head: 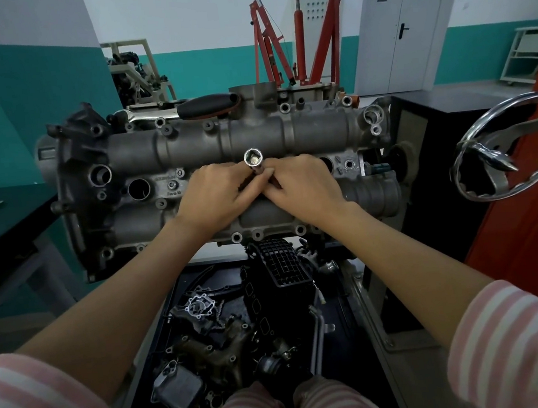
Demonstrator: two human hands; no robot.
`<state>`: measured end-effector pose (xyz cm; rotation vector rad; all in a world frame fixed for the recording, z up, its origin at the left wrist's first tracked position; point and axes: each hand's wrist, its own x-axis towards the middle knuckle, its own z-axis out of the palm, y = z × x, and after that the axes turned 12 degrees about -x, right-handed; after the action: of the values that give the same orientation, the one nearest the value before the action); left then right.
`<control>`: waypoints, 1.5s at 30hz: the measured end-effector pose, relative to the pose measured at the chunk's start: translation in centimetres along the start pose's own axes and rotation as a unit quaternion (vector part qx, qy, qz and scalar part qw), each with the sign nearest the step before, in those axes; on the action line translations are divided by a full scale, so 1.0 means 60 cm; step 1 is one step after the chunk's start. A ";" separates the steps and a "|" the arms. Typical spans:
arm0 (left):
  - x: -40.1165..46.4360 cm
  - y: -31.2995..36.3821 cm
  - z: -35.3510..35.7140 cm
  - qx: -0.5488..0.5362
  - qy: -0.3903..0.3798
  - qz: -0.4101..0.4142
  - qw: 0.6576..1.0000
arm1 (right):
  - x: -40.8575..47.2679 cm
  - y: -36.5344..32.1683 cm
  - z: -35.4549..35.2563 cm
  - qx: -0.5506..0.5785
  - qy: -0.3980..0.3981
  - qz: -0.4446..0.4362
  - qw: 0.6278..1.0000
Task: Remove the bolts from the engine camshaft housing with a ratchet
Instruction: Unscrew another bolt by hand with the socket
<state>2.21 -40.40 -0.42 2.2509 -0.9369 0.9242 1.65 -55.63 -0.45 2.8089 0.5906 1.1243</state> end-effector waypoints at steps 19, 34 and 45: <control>-0.001 -0.001 0.003 0.001 0.006 0.010 1.000 | -0.001 -0.001 -0.002 0.012 0.001 -0.007 1.000; -0.002 0.003 0.002 0.000 0.015 0.038 0.999 | 0.000 -0.002 -0.002 0.038 0.004 0.014 0.999; -0.001 0.001 0.002 -0.001 0.021 0.029 0.999 | 0.001 -0.003 -0.001 0.011 0.004 0.001 1.000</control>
<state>2.16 -40.47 -0.53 2.2034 -0.9892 0.9913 1.59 -55.45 -0.38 2.8248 0.6037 1.1378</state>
